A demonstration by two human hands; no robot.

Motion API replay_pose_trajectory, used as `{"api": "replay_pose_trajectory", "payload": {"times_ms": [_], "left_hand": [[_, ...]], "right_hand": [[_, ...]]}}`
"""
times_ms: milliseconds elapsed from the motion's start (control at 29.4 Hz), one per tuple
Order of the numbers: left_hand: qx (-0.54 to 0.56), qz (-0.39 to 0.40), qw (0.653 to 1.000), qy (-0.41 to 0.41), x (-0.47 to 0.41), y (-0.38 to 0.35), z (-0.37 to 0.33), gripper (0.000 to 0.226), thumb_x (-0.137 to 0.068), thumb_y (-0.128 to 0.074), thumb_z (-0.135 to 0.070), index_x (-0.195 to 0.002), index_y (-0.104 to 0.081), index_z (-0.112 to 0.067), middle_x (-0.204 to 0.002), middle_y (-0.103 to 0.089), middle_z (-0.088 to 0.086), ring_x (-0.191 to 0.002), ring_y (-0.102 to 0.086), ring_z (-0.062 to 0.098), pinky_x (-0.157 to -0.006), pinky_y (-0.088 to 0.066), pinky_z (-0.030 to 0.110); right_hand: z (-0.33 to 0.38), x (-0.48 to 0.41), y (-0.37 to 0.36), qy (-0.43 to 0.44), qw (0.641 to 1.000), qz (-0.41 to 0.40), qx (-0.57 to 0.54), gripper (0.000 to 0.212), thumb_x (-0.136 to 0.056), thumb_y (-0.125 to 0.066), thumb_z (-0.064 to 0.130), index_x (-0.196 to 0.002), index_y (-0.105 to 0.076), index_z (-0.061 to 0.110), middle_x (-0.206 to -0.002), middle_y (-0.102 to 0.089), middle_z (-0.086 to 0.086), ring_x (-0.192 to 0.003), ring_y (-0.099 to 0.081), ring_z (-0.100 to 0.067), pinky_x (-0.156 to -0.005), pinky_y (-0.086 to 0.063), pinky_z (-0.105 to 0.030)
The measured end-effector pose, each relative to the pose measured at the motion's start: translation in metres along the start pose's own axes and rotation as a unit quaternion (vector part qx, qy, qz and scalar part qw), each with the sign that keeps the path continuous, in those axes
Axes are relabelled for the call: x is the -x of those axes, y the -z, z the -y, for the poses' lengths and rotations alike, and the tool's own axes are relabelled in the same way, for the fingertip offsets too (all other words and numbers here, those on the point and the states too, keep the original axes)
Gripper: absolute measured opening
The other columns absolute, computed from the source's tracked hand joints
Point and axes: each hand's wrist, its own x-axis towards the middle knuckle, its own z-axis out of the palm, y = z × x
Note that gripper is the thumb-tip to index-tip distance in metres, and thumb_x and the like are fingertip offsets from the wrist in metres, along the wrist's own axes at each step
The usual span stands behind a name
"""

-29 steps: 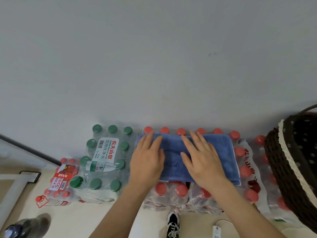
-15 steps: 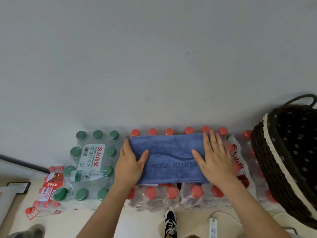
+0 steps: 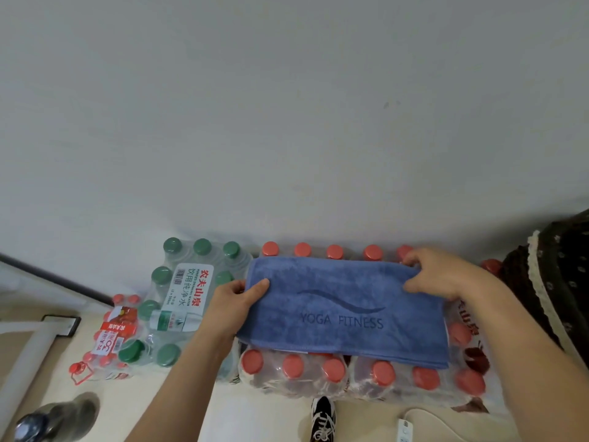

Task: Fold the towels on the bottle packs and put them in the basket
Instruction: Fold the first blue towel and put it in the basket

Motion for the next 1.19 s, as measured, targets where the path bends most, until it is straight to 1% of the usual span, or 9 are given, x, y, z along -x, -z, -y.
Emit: {"api": "replay_pose_trajectory", "payload": {"times_ms": [170,306,408,545,681,851,919,1055,1191], "left_hand": [[0.0,-0.017,0.996,-0.091,0.009,0.012,-0.011,0.014,-0.088,-0.068,-0.025,-0.093,-0.068,-0.012,-0.088,-0.074,0.004,-0.089,-0.069,0.022,-0.078,-0.054,0.038],[0.011,-0.04,0.975,-0.22,0.014,0.045,-0.054,0.011,-0.089,-0.064,-0.006,-0.095,-0.066,-0.016,-0.085,-0.074,-0.003,-0.079,-0.068,0.009,-0.068,-0.051,0.024],[0.018,-0.023,0.951,-0.309,0.026,0.067,-0.094,0.024,-0.083,-0.063,0.004,-0.091,-0.07,-0.017,-0.083,-0.074,-0.003,-0.077,-0.066,0.009,-0.068,-0.052,0.021],[0.024,-0.048,0.926,-0.373,0.042,0.08,-0.112,0.044,-0.071,-0.055,0.025,-0.076,-0.072,-0.016,-0.081,-0.071,-0.006,-0.077,-0.064,0.004,-0.071,-0.052,0.017],[-0.112,-0.058,0.929,-0.348,0.024,0.061,-0.056,0.061,-0.071,-0.058,0.026,-0.062,-0.07,-0.033,-0.095,-0.054,-0.002,-0.086,-0.059,0.005,-0.074,-0.044,0.009],[-0.255,0.014,0.93,-0.266,0.016,0.03,0.021,0.066,-0.069,-0.054,0.021,-0.058,-0.064,-0.043,-0.069,-0.066,-0.023,-0.072,-0.06,-0.005,-0.068,-0.04,0.007],[-0.242,0.021,0.945,-0.22,0.016,0.03,0.024,0.059,-0.071,-0.05,0.017,-0.059,-0.068,-0.037,-0.066,-0.066,-0.028,-0.074,-0.064,-0.002,-0.067,-0.041,0.004],[-0.12,0.011,0.986,-0.119,0.015,0.029,0.023,0.042,-0.082,-0.052,0.005,-0.059,-0.076,-0.02,-0.065,-0.071,-0.012,-0.074,-0.063,0.016,-0.077,-0.05,0.03],[-0.096,-0.009,0.98,-0.172,0.03,0.01,0.021,0.017,-0.081,-0.07,-0.004,-0.08,-0.073,-0.021,-0.078,-0.069,-0.016,-0.078,-0.062,0.007,-0.073,-0.05,0.021]], "right_hand": [[0.013,0.0,0.011,0.05,0.998,0.033,0.012,0.011,-0.073,-0.068,0.018,-0.082,-0.063,0.021,-0.08,-0.064,0.004,-0.069,-0.057,-0.009,-0.055,-0.044,-0.023],[0.033,-0.002,0.022,0.106,0.99,0.046,-0.077,0.019,-0.072,-0.072,0.006,-0.082,-0.061,0.019,-0.081,-0.069,0.002,-0.075,-0.065,-0.017,-0.066,-0.052,-0.032],[0.05,0.009,0.04,0.15,0.975,-0.041,-0.157,0.032,-0.07,-0.073,-0.004,-0.088,-0.063,0.02,-0.09,-0.071,-0.002,-0.086,-0.067,-0.022,-0.079,-0.053,-0.039],[0.046,0.051,0.055,0.167,0.945,-0.26,-0.106,0.025,-0.074,-0.071,0.002,-0.085,-0.064,0.023,-0.085,-0.064,0.005,-0.08,-0.058,-0.018,-0.071,-0.043,-0.033],[0.017,0.089,0.01,0.134,0.917,-0.374,-0.026,0.034,-0.054,-0.072,-0.005,-0.078,-0.063,0.018,-0.079,-0.06,0.002,-0.077,-0.055,-0.026,-0.067,-0.043,-0.037],[-0.027,0.096,-0.093,0.064,0.959,-0.266,0.075,0.051,-0.038,-0.081,0.0,-0.071,-0.055,0.028,-0.078,-0.051,0.005,-0.073,-0.058,-0.028,-0.054,-0.039,-0.033],[-0.028,0.106,-0.106,0.02,0.968,-0.241,0.066,0.051,-0.044,-0.079,0.001,-0.073,-0.051,0.032,-0.084,-0.05,0.006,-0.08,-0.055,-0.026,-0.059,-0.035,-0.032],[0.002,0.122,-0.087,0.022,0.96,-0.278,0.001,0.041,-0.06,-0.069,0.0,-0.085,-0.057,0.03,-0.105,-0.056,0.005,-0.098,-0.055,-0.024,-0.072,-0.037,-0.035],[0.064,0.098,-0.092,0.118,0.957,-0.258,-0.052,0.041,-0.093,-0.053,0.023,-0.133,-0.053,0.014,-0.141,-0.05,-0.005,-0.131,-0.045,-0.022,-0.106,-0.036,-0.034]]}}
